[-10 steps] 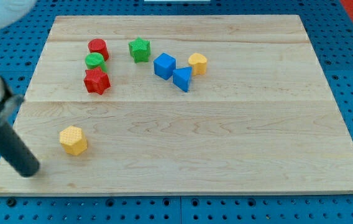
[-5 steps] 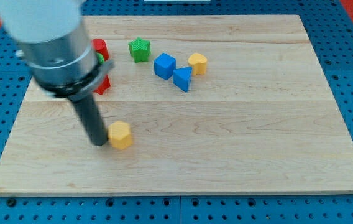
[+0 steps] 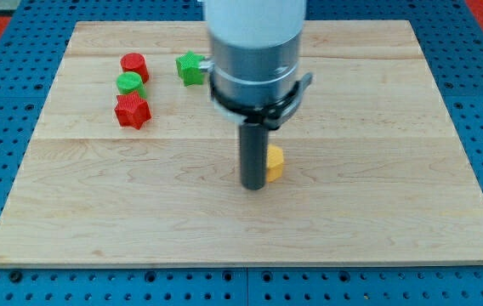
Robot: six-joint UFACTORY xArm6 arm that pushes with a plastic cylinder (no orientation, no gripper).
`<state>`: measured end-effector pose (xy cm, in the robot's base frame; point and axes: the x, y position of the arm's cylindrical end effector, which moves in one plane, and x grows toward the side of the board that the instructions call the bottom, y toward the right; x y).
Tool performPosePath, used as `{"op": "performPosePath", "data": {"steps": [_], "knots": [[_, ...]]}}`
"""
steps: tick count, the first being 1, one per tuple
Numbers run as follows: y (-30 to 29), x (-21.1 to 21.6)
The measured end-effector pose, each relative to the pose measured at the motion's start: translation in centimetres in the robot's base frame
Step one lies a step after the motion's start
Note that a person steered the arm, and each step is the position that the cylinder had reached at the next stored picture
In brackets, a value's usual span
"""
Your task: Move the yellow hexagon to the right side of the yellow heart
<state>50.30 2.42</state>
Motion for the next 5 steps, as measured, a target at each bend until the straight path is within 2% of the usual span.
{"op": "performPosePath", "data": {"steps": [3, 5], "knots": [[7.7, -9.5], [9.2, -15.4]]}}
